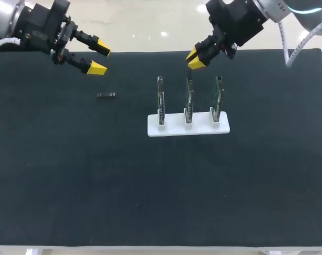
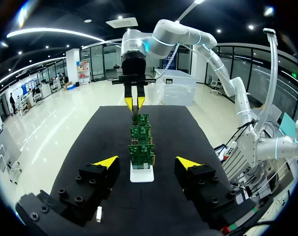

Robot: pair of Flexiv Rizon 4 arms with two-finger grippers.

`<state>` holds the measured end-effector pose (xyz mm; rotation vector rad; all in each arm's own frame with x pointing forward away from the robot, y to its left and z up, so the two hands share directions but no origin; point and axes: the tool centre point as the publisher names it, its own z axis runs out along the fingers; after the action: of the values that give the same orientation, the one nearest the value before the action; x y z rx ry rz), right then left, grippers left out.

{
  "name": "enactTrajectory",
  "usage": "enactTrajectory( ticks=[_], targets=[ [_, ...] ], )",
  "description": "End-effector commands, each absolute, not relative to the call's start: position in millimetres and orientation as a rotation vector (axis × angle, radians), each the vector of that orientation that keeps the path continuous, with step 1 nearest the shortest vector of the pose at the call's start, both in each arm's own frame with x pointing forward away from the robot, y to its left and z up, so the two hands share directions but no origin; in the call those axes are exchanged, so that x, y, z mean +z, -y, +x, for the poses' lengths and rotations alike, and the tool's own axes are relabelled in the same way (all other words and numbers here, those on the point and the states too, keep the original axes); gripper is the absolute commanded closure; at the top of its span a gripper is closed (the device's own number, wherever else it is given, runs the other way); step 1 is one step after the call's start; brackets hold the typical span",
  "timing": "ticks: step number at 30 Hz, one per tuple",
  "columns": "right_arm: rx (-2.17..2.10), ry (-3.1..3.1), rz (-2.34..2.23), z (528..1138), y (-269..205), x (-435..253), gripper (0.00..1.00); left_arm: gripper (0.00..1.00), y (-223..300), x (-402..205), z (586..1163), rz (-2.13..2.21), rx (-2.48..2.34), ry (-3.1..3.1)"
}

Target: Pick up the optical module with the left hand, and insert it into the network port with the right hand.

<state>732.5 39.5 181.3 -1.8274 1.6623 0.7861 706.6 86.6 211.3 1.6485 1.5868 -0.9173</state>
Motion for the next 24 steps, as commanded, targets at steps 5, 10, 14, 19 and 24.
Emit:
enactTrajectory(
  ticks=[5,10,14,19,24],
  targets=[
    [0.784,-1.668,-1.827,731.9,-38.8,179.3,1.0,0.0,-85.8,211.7,707.4,1.651,-0.916,-1.59],
    [0.788,-1.671,-1.826,731.5,-39.0,180.3,1.0,0.0,-85.8,211.7,707.4,1.651,-0.916,-1.59],
    [0.788,-1.67,-1.823,731.7,-39.4,180.0,1.0,0.0,-85.8,211.7,707.4,1.651,-0.916,-1.59],
    [0.788,-1.671,-1.821,731.8,-39.9,179.6,1.0,0.0,-85.8,211.7,707.4,1.651,-0.916,-1.59],
    [0.794,-1.666,-1.821,733.3,-39.9,178.4,1.0,0.0,-85.8,211.7,707.4,1.651,-0.916,-1.59]
  ],
)
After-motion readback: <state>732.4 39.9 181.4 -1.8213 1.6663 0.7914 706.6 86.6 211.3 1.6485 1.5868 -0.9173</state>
